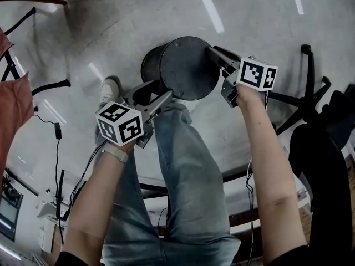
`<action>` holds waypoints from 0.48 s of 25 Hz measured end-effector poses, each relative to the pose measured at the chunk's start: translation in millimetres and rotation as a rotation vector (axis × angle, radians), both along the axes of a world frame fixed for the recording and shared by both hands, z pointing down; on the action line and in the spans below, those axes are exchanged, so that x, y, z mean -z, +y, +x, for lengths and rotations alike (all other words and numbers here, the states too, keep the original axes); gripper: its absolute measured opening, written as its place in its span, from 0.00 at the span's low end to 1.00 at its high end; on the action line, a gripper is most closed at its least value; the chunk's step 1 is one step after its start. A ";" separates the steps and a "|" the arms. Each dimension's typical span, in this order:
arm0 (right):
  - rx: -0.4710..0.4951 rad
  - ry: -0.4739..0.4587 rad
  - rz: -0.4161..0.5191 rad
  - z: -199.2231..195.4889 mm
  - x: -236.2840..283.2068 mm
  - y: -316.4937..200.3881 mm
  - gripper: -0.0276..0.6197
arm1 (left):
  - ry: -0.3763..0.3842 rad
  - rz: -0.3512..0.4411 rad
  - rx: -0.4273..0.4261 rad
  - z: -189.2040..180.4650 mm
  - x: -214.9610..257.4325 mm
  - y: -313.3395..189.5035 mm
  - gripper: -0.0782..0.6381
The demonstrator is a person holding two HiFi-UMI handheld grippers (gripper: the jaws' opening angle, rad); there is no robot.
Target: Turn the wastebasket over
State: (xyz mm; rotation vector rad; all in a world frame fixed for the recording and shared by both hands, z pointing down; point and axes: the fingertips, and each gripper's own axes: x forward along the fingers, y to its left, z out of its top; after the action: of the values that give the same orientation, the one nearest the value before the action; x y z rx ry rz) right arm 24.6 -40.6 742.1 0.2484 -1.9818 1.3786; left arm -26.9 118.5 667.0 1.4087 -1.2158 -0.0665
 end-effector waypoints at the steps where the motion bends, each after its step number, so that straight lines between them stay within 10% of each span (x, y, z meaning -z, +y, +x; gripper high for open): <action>1: -0.017 -0.006 -0.009 2.5 -2.7 -6.7 0.25 | -0.004 0.029 -0.018 2.0 2.4 -7.3 0.43; 12: -0.132 -0.010 -0.047 34.8 -49.2 -66.0 0.25 | -0.026 0.026 -0.126 13.2 -39.9 -36.3 0.28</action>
State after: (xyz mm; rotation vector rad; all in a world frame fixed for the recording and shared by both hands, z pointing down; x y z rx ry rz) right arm 59.3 -106.6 791.3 0.3565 -1.9683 1.5101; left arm -13.6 82.2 706.9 1.5097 -1.1479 0.0232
